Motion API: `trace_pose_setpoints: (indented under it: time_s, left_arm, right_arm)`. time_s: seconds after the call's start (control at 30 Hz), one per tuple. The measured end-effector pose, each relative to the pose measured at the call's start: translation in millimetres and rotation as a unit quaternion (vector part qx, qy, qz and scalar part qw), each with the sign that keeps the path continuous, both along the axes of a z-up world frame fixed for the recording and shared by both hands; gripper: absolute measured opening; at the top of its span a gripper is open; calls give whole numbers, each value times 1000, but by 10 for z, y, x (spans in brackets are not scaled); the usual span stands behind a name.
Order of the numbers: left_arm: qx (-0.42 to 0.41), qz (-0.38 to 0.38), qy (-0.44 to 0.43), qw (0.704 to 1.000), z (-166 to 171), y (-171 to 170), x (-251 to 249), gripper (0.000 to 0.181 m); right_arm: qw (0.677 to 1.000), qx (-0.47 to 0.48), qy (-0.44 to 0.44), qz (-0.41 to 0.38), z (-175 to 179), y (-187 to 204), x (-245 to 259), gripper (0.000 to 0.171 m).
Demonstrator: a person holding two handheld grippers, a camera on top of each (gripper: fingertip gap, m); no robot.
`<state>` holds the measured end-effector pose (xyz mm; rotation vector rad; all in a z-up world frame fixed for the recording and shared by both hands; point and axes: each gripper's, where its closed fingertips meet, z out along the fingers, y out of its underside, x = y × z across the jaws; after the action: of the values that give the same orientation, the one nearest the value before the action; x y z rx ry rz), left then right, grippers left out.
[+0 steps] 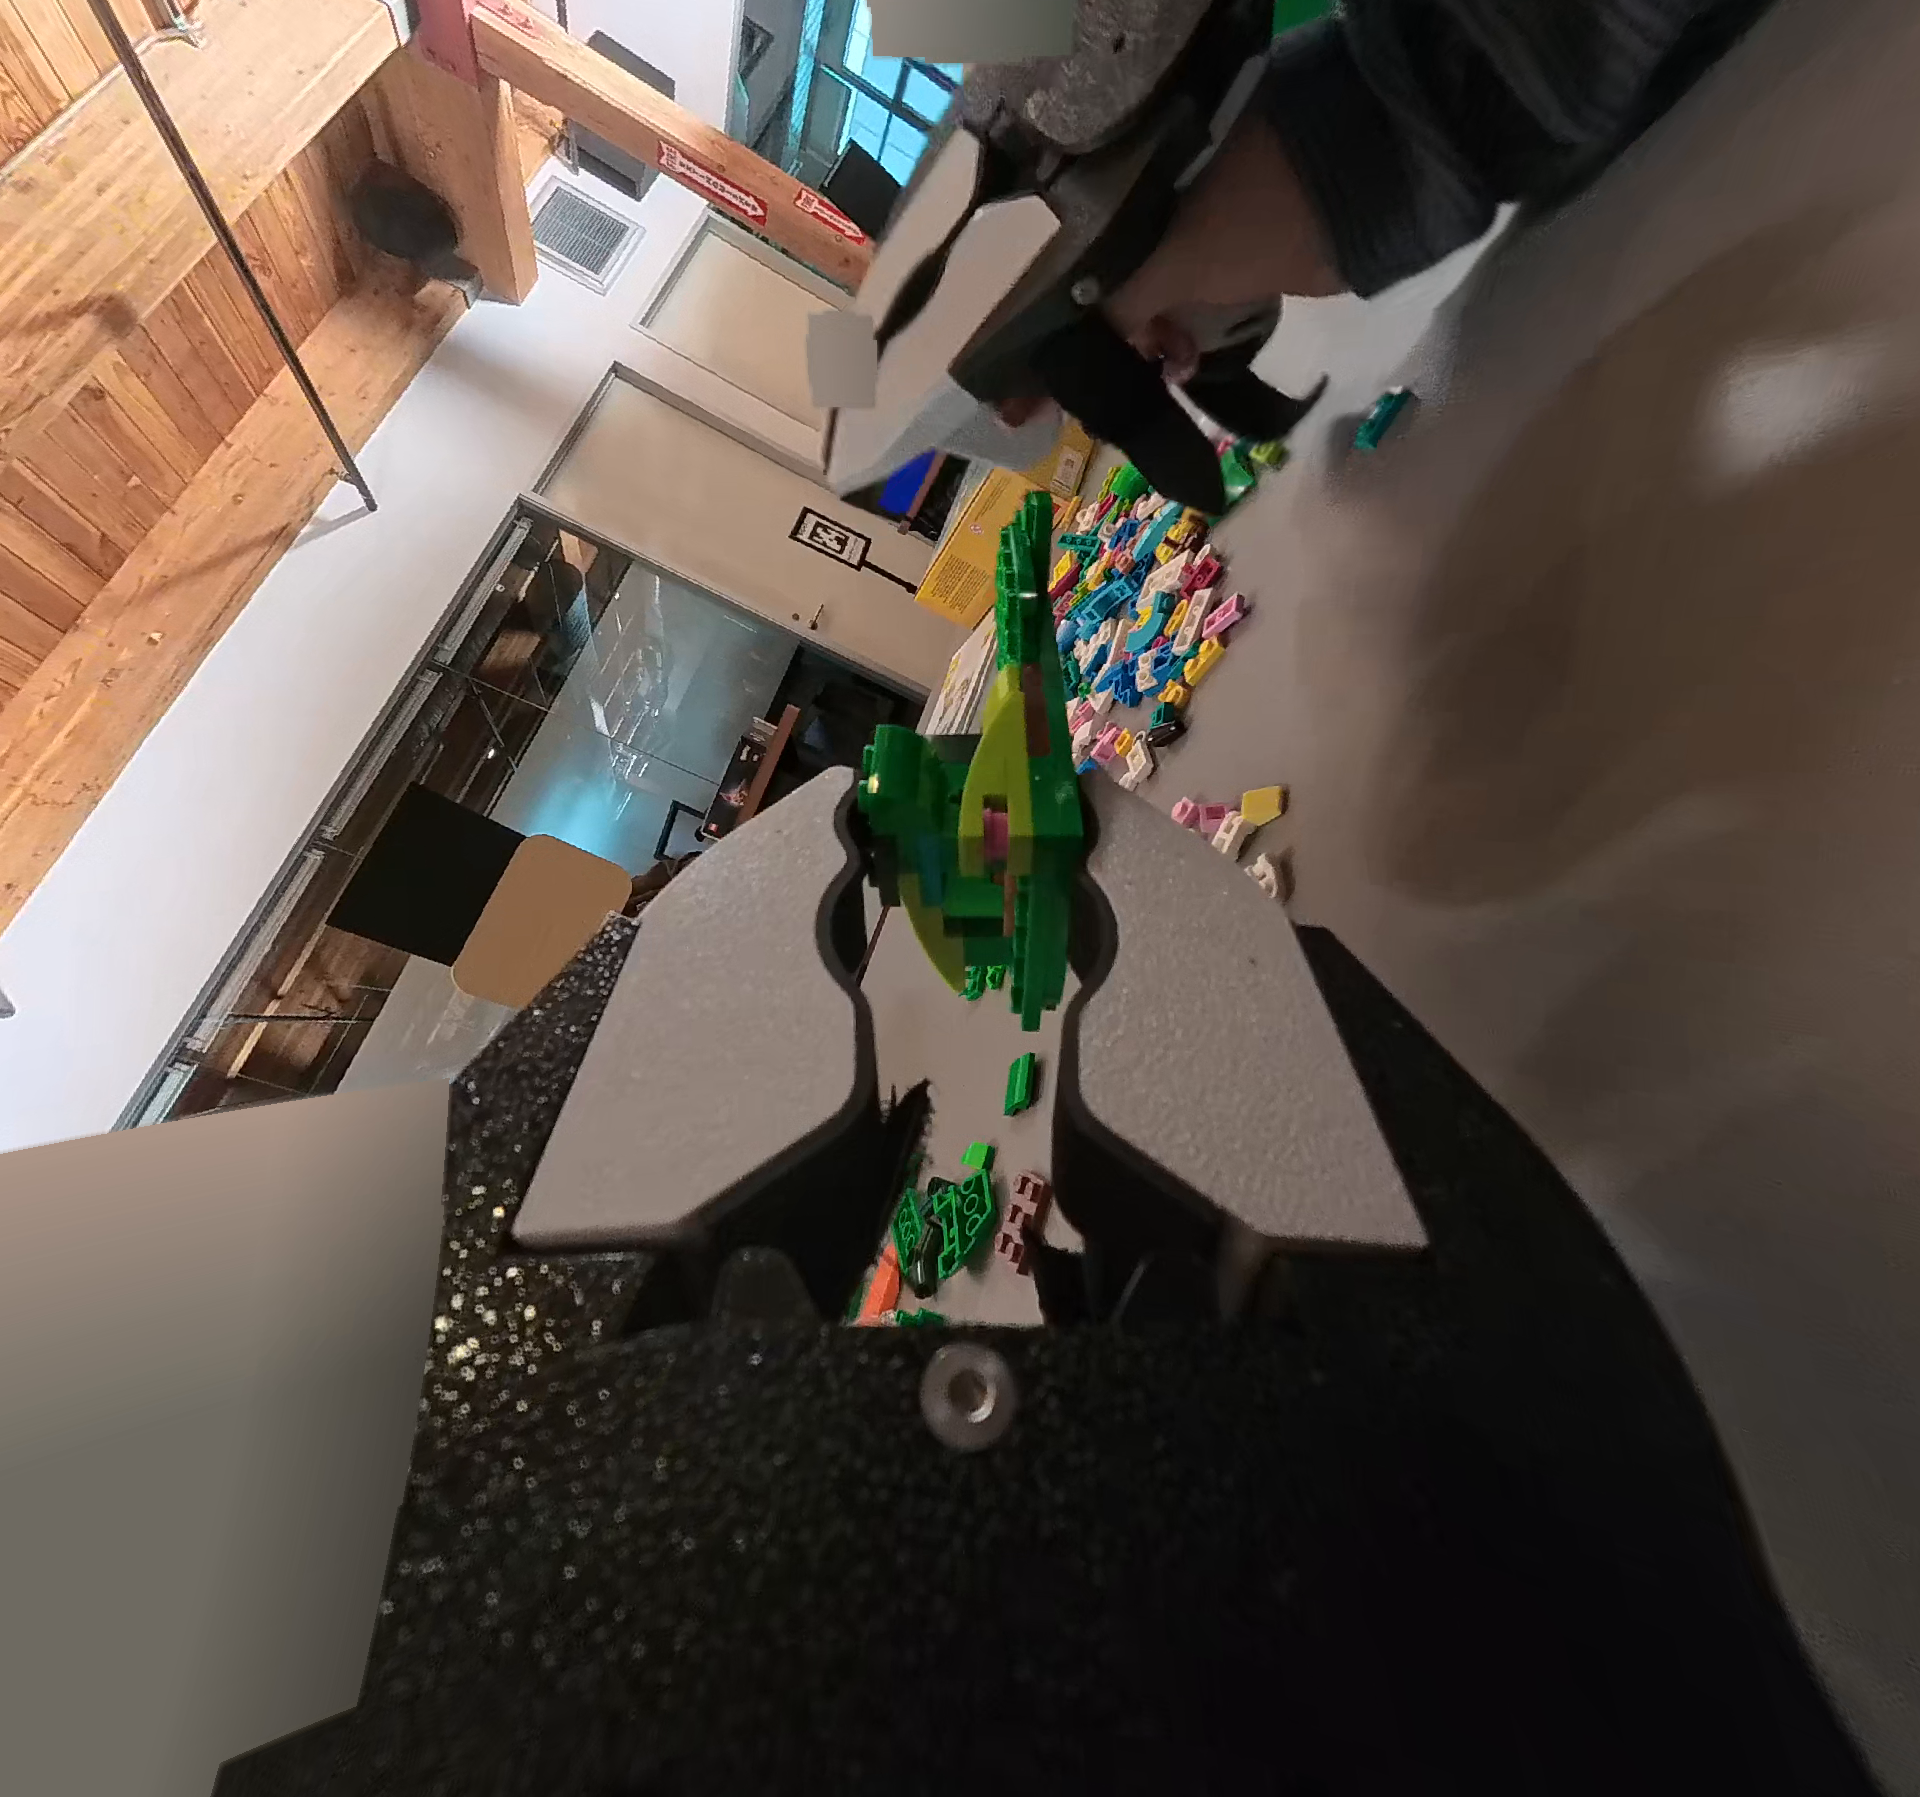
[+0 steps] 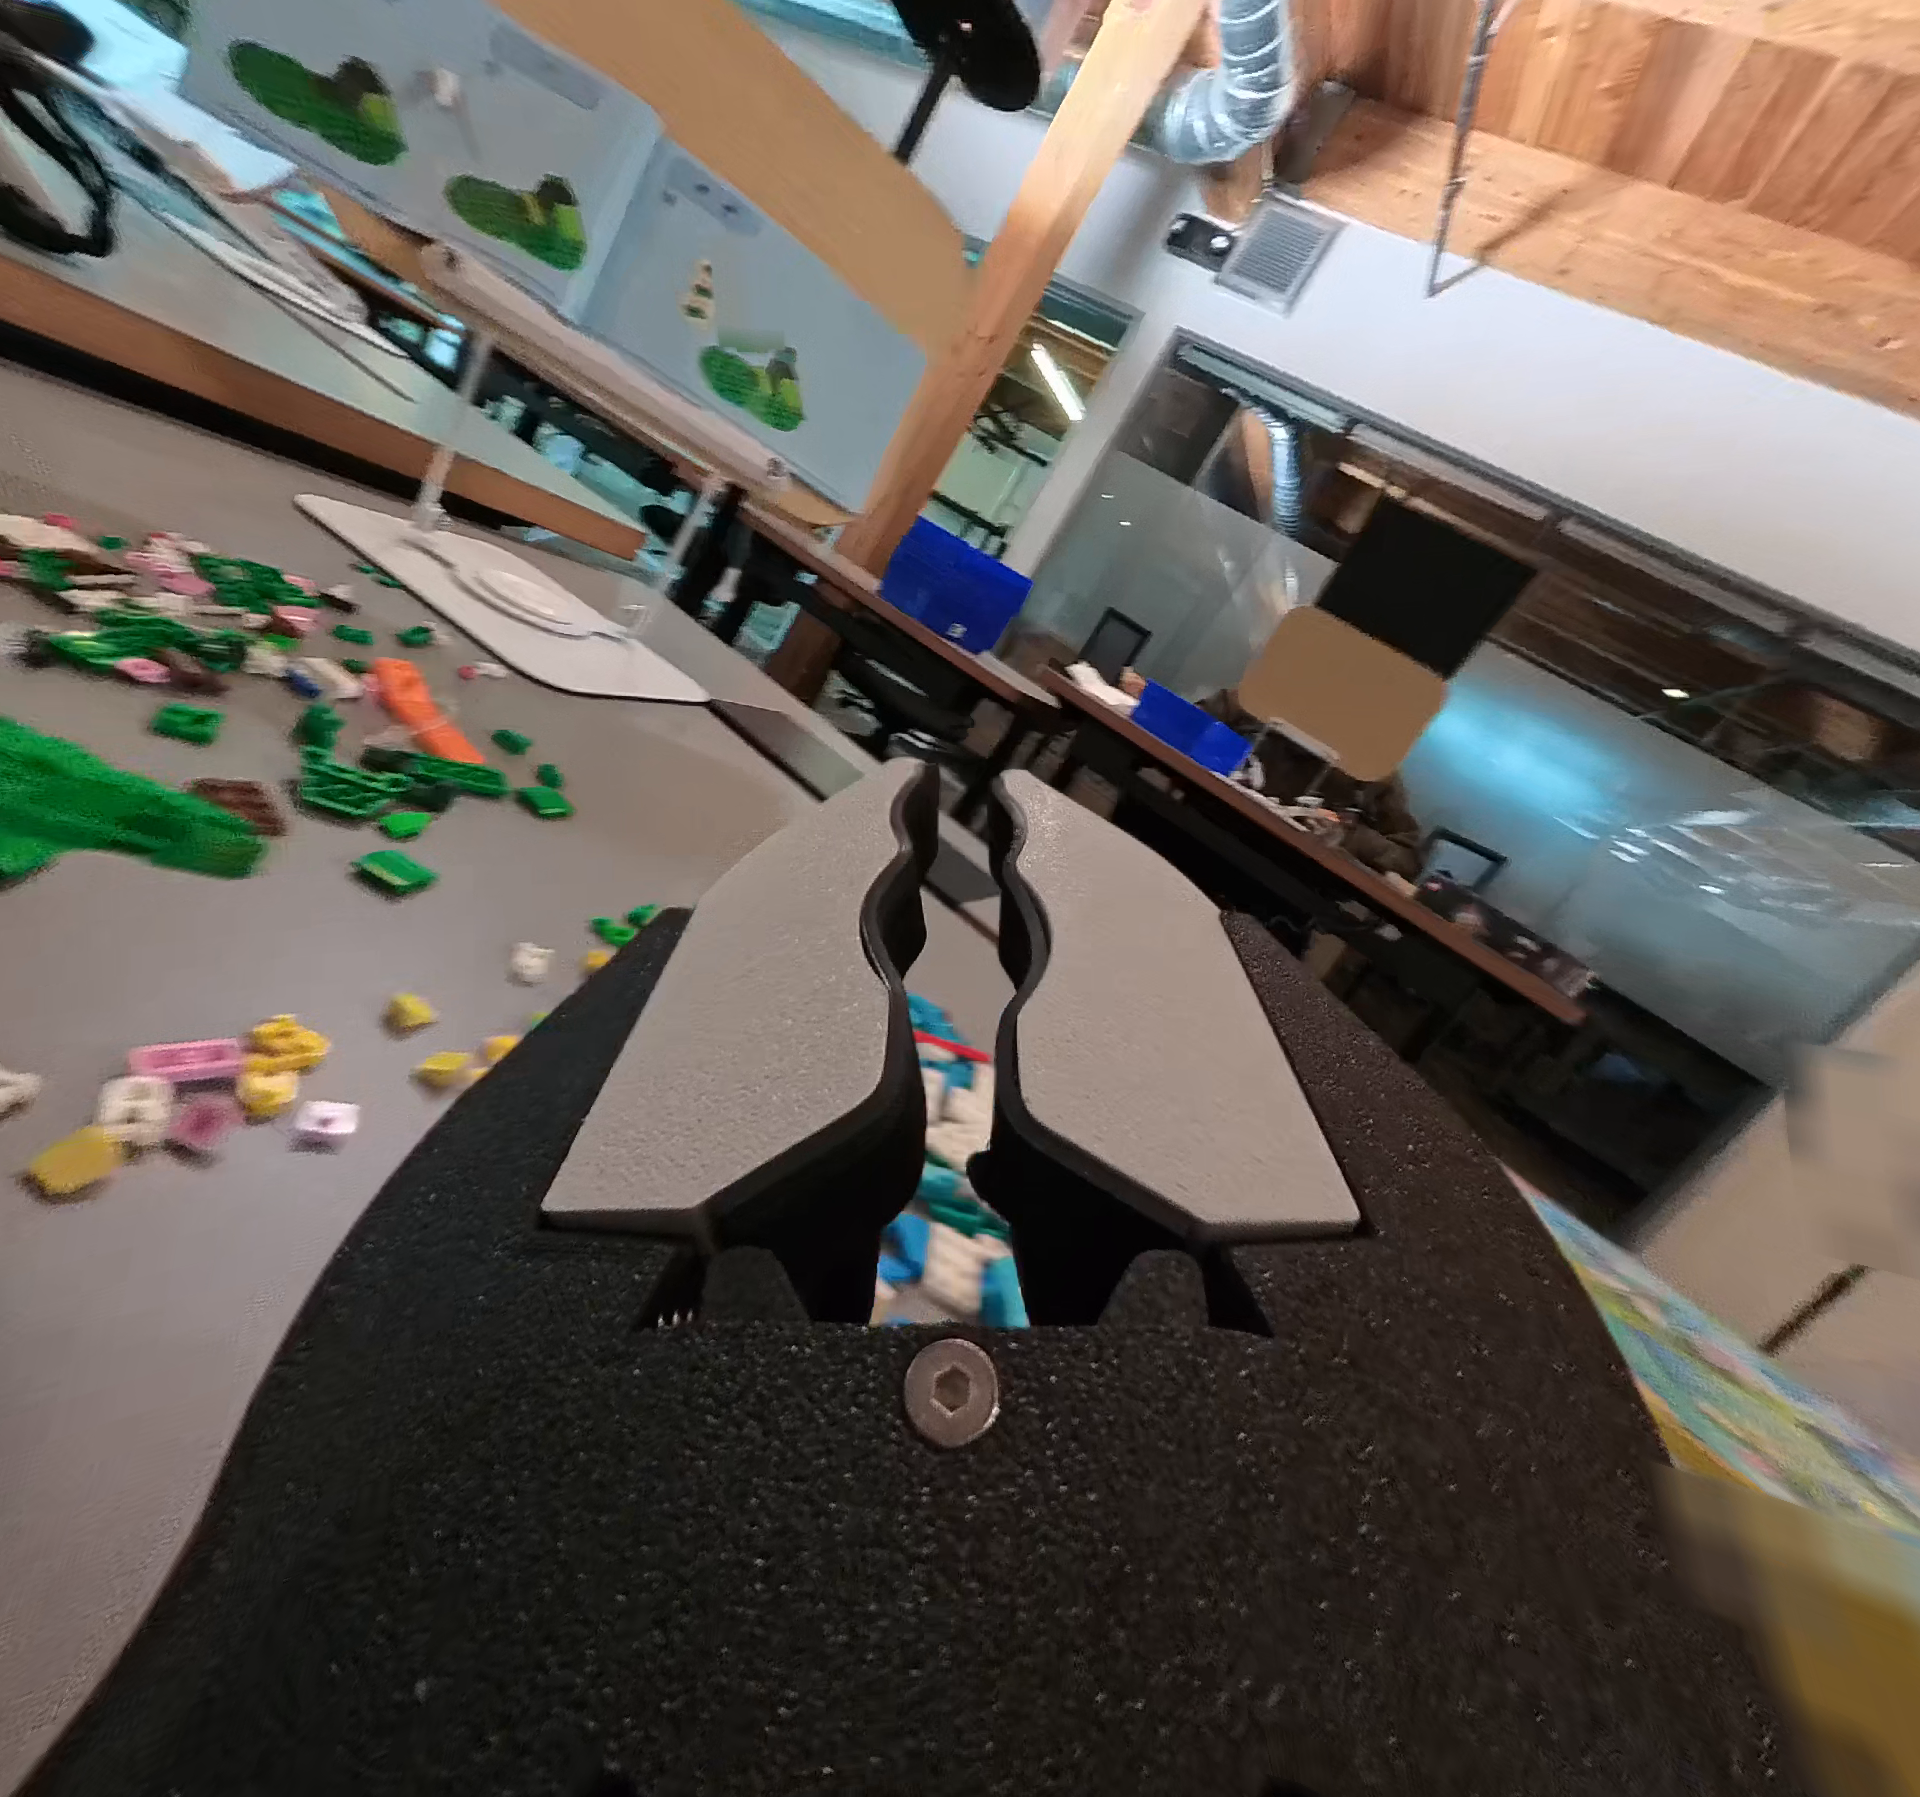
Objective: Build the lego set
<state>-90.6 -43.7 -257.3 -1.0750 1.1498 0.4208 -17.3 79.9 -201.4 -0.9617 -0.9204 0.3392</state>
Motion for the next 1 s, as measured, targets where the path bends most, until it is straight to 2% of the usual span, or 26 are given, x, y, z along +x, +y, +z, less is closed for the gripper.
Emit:
trace_pose_setpoints:
  time_s: [0.1, 0.2, 0.4, 0.53, 0.67, 0.87, 1.0]
  left_arm:
    - [0, -2, 9, 1000, -22, -5, 21, 34]
    - [2, -12, 26, 1000, -58, -30, 65, 34]
    - [21, -23, 81, 996, -144, -77, 178, 34]
    - [20, -20, 79, 996, -142, -67, 167, 34]
    - [21, -19, 88, 996, -162, -68, 172, 34]
    - [31, -21, 112, 993, -199, -90, 202, 34]
    - [32, -18, 120, 992, -217, -87, 202, 34]
  right_arm:
    - [998, 7, 6, -68, 139, 280, 365, 9]
    - [984, -31, -15, -176, 82, 697, 853, 9]
    - [957, -111, -4, -269, -84, 1122, 1626, 10]
    - [954, -149, 19, -261, -226, 1214, 1755, 9]
    - [961, -160, 55, -219, -315, 1216, 1613, 9]
    - [975, -108, -16, -193, -408, 1119, 1344, 8]
    - [977, -103, -15, -186, -398, 1101, 1329, 8]
